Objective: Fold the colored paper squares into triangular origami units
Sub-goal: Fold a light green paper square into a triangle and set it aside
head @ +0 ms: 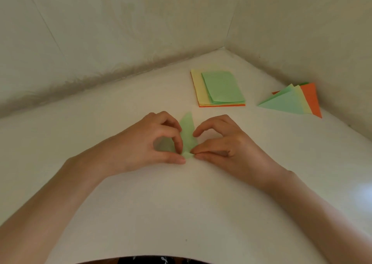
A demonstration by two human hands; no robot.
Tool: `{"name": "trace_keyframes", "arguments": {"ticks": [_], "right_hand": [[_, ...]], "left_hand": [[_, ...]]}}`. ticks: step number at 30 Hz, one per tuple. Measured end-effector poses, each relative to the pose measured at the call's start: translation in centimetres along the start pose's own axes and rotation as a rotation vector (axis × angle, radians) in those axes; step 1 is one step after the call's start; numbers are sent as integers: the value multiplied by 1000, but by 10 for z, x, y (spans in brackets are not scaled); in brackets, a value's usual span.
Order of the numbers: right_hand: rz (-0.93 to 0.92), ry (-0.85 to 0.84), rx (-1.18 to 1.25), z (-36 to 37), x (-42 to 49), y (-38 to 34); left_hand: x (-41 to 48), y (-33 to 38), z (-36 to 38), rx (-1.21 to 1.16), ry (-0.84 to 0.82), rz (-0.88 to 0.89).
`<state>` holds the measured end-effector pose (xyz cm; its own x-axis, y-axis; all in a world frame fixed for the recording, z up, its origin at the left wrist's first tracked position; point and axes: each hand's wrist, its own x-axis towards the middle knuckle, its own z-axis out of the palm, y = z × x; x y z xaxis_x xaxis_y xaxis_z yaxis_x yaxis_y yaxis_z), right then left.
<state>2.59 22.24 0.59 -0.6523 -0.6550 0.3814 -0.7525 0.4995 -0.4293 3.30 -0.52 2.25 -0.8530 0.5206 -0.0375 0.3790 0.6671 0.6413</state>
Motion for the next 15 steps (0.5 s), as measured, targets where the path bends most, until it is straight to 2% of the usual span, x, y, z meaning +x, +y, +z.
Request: {"name": "trace_keyframes", "arguments": {"ticks": [4,6,15], "right_hand": [[303,-89,229,-3,2,-14],[390,-92,288,-4,3,-18],[407,-7,179,8,4,-19]], "left_hand": [[3,-3,2,-92,20,-9],[4,-1,4,-118,48,-26],[7,3,9,-76,76,-87]]}}
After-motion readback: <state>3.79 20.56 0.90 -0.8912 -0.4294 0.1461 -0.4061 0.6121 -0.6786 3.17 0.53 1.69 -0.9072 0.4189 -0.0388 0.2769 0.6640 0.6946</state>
